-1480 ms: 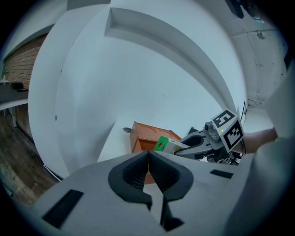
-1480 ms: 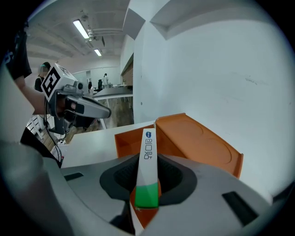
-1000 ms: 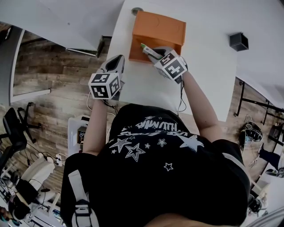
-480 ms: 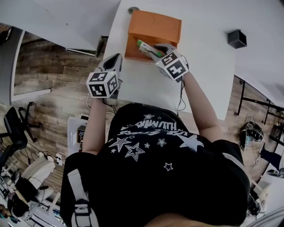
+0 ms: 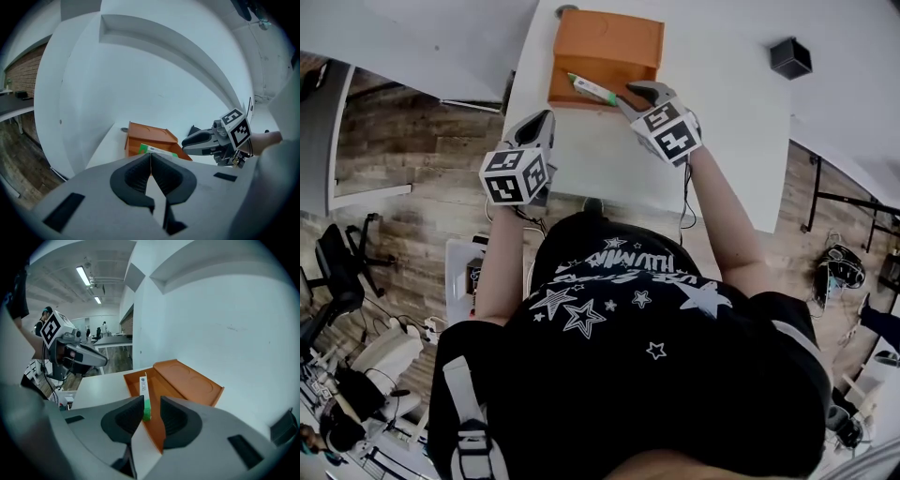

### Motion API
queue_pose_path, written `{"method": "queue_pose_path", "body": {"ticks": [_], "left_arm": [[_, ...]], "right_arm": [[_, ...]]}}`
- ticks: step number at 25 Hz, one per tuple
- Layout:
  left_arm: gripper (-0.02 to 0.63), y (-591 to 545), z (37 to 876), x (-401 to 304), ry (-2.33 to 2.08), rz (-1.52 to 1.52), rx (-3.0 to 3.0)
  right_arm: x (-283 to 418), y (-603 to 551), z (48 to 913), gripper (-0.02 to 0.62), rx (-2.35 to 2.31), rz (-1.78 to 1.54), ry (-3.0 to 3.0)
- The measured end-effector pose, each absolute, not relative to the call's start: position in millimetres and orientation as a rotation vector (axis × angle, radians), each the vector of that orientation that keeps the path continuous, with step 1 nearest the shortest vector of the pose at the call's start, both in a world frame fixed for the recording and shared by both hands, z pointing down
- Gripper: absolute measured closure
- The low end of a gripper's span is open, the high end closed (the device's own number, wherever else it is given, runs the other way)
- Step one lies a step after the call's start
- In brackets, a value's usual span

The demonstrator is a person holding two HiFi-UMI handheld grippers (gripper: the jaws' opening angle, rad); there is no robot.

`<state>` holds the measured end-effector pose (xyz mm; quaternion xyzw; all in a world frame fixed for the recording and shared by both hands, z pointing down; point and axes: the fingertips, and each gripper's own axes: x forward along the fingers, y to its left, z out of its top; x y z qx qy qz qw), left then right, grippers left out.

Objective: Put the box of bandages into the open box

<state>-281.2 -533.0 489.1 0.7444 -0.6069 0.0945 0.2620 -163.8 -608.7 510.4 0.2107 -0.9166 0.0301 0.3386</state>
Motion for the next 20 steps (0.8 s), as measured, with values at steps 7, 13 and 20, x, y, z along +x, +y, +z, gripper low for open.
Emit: {"method": "queue_pose_path", "body": {"ticks": [7,13,20], "left_arm": [[0.586,-503,487,-242,-1.623,0.270,2.045],[0.585,-452,468,-181,-1.601,0.261,2.098],[0.585,-410,471,-138,-1.583,0.269,2.118]], "right_arm": [[-117,-573,499,0.486,0.633,0.086,-2.416],[-44,-520,472,0.503,0.772,0.115,-2.461],[10,-484,459,0.538,0.894,0.093,-2.491]]}}
